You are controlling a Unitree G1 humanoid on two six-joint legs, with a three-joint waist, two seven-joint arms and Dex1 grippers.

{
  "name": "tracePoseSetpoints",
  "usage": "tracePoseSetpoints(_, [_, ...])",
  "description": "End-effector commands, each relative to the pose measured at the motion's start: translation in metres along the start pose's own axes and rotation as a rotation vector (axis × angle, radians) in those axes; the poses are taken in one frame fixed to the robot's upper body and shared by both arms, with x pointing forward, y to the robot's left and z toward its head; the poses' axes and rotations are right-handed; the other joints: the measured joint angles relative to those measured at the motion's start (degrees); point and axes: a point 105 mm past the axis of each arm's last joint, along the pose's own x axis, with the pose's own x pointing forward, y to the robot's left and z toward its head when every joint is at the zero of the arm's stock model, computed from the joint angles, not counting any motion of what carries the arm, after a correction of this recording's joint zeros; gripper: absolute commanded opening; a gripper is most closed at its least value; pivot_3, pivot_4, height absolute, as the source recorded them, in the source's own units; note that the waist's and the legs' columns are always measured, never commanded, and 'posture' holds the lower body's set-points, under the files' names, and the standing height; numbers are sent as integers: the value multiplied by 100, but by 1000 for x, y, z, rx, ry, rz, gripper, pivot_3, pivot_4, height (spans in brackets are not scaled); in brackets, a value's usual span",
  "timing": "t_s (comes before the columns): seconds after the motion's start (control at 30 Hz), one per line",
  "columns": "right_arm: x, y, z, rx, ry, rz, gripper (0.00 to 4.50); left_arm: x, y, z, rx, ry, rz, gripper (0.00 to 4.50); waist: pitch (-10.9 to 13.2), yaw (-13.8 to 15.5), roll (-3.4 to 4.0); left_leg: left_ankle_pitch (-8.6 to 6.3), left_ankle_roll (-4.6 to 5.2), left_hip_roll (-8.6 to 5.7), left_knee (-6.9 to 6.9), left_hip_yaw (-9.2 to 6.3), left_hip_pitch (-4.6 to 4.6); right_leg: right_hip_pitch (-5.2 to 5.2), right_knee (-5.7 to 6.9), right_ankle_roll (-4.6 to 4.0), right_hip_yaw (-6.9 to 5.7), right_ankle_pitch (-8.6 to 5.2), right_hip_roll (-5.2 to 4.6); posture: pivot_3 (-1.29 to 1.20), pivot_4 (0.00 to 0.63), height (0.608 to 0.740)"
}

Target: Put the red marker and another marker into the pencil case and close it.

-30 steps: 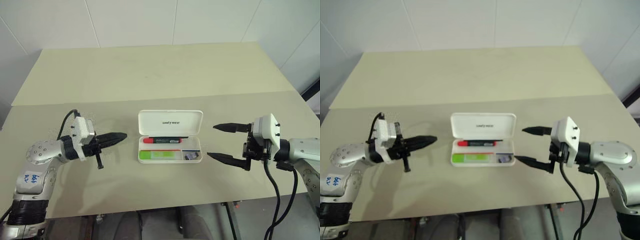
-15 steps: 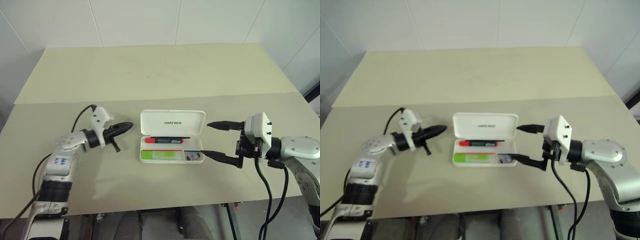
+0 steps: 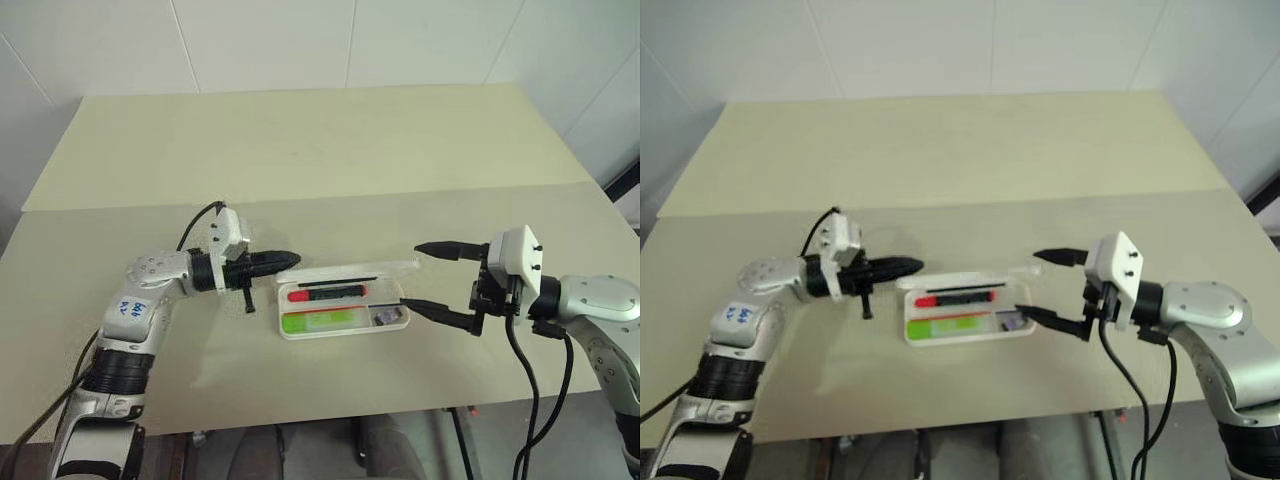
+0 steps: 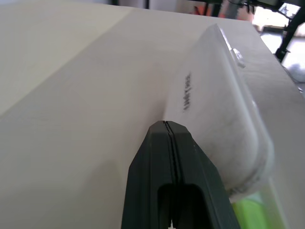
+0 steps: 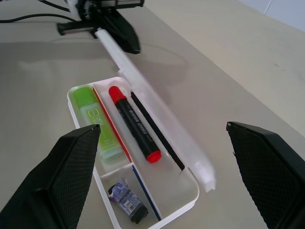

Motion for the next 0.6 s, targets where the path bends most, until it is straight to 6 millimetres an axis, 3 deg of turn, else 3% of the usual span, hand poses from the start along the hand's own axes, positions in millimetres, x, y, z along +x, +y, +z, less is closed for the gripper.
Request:
tracePoseSetpoints(0.03, [1, 3, 10, -48, -34, -2, 4500, -10, -10, 9, 45, 17, -71, 25, 0, -1, 0, 0, 0, 0, 1, 0, 1, 0, 0, -3, 0, -1, 0, 0, 150, 740])
tracePoseSetpoints(0.2, [5, 3, 10, -48, -43, -4, 4500, -9, -18, 0, 74, 100, -155, 25, 0, 1, 0, 0, 0, 0, 7, 1, -1, 2, -1, -68, 4, -37, 0, 0, 150, 740])
tracePoseSetpoints(0.6, [2, 5, 9, -47, -30, -19, 4500, 39, -32, -24, 52, 191, -256, 25, 0, 0, -1, 0, 1, -1, 7, 1, -2, 1, 1, -52, 5, -29, 0, 0, 150, 740])
